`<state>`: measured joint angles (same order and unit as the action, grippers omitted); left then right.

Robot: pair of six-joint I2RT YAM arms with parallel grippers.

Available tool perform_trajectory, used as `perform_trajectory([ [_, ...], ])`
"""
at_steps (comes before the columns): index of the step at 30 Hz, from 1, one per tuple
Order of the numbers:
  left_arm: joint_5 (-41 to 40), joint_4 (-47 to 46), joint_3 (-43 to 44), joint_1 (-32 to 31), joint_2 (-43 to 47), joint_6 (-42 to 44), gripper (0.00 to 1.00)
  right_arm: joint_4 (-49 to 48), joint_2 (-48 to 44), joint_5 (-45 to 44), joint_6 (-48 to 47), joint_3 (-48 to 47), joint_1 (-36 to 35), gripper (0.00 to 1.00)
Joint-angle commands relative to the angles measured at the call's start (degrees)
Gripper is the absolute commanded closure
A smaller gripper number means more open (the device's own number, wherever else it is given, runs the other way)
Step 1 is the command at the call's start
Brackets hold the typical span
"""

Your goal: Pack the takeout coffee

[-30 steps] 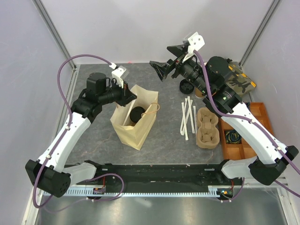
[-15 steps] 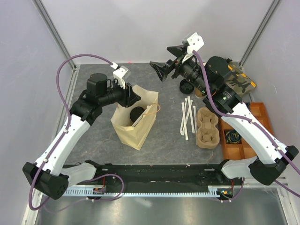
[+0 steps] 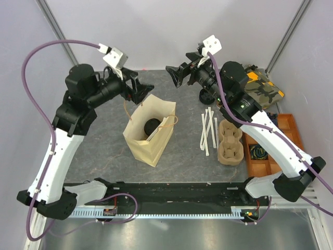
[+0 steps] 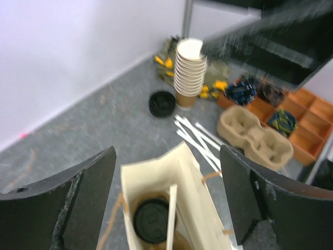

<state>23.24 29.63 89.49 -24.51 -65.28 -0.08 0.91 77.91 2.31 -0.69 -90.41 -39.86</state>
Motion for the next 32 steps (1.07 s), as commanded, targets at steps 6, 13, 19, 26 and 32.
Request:
perform_trajectory([
  [6,5.83,12.56,20.44,14.71,-13.02,-9.05,0.02,4.0,2.33,-5.65,10.34,-1.26,9.52,0.02],
  [13,13.58,18.17,28.88,27.38,-21.81,-11.44,0.0,12.53,4.62,-3.98,11.24,-3.54,19.37,0.02],
  [19,10.96,31.43,32.85,29.79,-29.73,-3.01,0.0,19.91,3.83,-2.48,9.74,-1.88,27.63,0.02],
  [26,4.0,35.85,29.87,29.87,-32.55,3.06,0.0,25.1,-0.3,0.68,8.16,4.98,32.38,0.02],
  [32,3.04,35.41,29.77,29.87,-34.04,2.89,0.0,25.55,-2.23,1.03,8.33,6.83,33.09,0.02],
])
